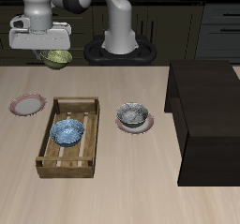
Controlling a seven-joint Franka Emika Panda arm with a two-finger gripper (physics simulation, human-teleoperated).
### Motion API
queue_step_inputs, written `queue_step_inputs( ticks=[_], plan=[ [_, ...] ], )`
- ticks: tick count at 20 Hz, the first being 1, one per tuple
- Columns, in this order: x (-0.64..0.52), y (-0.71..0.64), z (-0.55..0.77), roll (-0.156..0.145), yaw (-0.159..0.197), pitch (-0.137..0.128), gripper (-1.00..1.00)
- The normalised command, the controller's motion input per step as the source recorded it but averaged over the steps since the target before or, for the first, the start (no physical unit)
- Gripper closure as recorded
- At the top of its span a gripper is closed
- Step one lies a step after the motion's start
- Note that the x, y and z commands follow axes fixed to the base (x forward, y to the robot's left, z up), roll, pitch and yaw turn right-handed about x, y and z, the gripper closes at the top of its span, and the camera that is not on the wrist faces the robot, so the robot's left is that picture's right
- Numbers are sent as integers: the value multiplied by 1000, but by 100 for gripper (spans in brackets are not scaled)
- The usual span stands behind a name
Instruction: Place the black bowl onto the plate that is in the table center and place the green bowl onto the plate that is next to the blue bowl
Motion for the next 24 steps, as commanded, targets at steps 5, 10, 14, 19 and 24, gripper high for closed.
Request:
queue_step_inputs(
  ticks=[5,10,14,19,24],
  plan=[
    [-251,-197,30,-45,11,-27,100],
    [-130,-318,-15,-67,-9,-2,100],
    [-166,-208,21,-17,-21,-22,100],
    [-48,-213,45,-12,-21,-23,100],
    [62,-147,22,-12,-14,-6,100]
  ],
)
